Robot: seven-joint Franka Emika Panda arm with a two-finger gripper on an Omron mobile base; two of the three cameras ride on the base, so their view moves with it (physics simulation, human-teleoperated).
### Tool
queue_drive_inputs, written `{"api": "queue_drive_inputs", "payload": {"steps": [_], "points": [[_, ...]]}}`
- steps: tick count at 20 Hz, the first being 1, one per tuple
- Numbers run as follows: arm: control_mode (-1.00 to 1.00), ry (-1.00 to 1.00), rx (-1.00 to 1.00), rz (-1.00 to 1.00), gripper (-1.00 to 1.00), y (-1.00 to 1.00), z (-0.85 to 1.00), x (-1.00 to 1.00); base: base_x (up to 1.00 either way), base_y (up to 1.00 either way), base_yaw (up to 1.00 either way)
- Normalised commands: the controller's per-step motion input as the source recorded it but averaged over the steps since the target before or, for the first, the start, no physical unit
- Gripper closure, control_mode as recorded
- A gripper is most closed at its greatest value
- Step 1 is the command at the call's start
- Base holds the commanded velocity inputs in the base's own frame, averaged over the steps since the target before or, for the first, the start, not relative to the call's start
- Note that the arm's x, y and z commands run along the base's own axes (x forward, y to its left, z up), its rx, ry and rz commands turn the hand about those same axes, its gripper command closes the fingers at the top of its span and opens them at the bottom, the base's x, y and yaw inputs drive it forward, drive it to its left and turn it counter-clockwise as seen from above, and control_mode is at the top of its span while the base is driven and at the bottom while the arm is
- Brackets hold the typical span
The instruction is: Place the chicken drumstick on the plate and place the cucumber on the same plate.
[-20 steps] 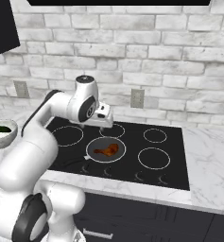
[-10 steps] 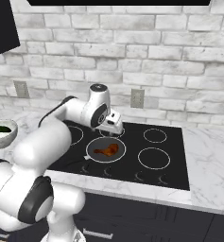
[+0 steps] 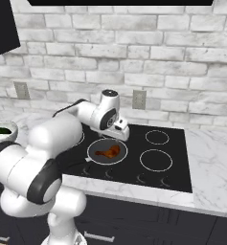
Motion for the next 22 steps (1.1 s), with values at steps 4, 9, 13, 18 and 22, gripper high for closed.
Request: {"api": "queue_drive_inputs", "payload": {"steps": [4, 9, 13, 18, 22], "points": [[-1.00, 0.06, 0.00, -0.01, -1.00, -0.08, -0.37, 0.22, 0.00, 0.00, 0.00], [-1.00, 0.05, 0.00, 0.00, -1.00, -0.01, -0.36, 0.26, 0.00, 0.00, 0.00], [-1.00, 0.06, 0.00, 0.00, -1.00, 0.00, -0.36, 0.30, 0.00, 0.00, 0.00], [-1.00, 0.05, 0.02, 0.00, -1.00, -0.04, -0.26, 0.27, 0.00, 0.00, 0.00], [-1.00, 0.09, 0.03, 0.00, -1.00, -0.03, -0.16, 0.13, 0.00, 0.00, 0.00]]}}
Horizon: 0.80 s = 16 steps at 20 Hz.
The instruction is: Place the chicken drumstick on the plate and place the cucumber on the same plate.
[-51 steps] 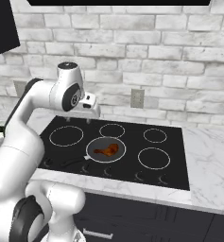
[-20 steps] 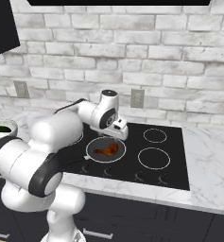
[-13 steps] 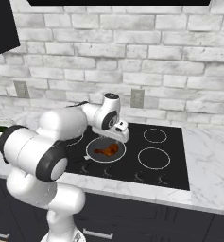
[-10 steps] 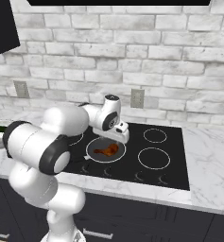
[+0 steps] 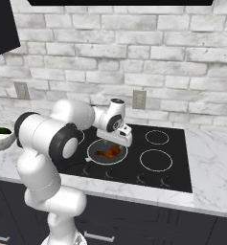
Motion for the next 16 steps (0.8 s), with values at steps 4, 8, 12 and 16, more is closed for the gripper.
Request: {"api": "queue_drive_inputs", "payload": {"steps": [4, 8, 12, 16], "points": [[-1.00, 0.08, 0.02, 0.00, -1.00, 0.00, -0.21, 0.16, 0.00, 0.00, 0.00], [-1.00, 0.08, 0.02, 0.00, -1.00, 0.00, -0.21, 0.14, 0.00, 0.00, 0.00], [-1.00, 0.07, 0.02, 0.00, -1.00, 0.00, -0.18, 0.09, 0.00, 0.00, 0.00], [-1.00, 0.07, 0.01, 0.00, -1.00, -0.01, -0.20, 0.05, 0.00, 0.00, 0.00]]}}
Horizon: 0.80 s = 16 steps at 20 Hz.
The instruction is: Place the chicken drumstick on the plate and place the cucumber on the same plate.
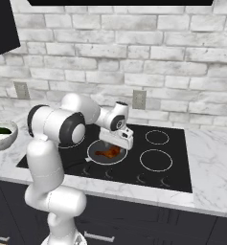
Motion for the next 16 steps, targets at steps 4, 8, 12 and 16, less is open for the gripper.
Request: {"api": "queue_drive_inputs", "payload": {"steps": [4, 8, 12, 16], "points": [[-1.00, 0.08, 0.01, 0.00, -1.00, 0.00, -0.19, 0.02, 0.00, 0.00, 0.00], [-1.00, 0.07, 0.01, 0.00, -1.00, -0.01, -0.21, 0.01, 0.00, 0.00, 0.00], [-1.00, 0.07, 0.01, 0.00, -1.00, 0.00, -0.16, 0.00, 0.00, 0.00, 0.00], [-1.00, 0.08, 0.01, 0.00, -1.00, 0.00, -0.13, 0.00, 0.00, 0.00, 0.00]]}}
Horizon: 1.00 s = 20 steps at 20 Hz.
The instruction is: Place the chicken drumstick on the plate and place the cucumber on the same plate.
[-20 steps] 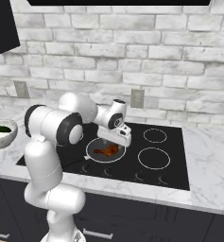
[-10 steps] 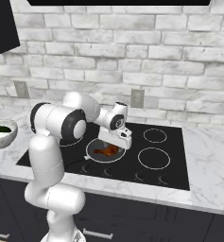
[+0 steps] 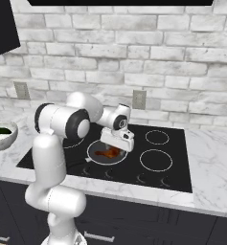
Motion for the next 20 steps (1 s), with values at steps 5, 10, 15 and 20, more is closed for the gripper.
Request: {"api": "queue_drive_inputs", "payload": {"steps": [5, 10, 15, 20], "points": [[-1.00, 0.09, 0.00, 0.00, 1.00, 0.00, -0.09, 0.00, 0.00, 0.00, 0.00], [-1.00, 0.02, 0.00, 0.00, 1.00, 0.00, 0.00, 0.00, 0.00, 0.00, 0.00], [-1.00, 0.00, 0.00, 0.00, 1.00, 0.00, 0.00, 0.00, 0.00, 0.00, 0.00], [-1.00, 0.00, -0.02, 0.00, 1.00, 0.00, 0.26, -0.10, 0.00, 0.00, 0.00]]}}
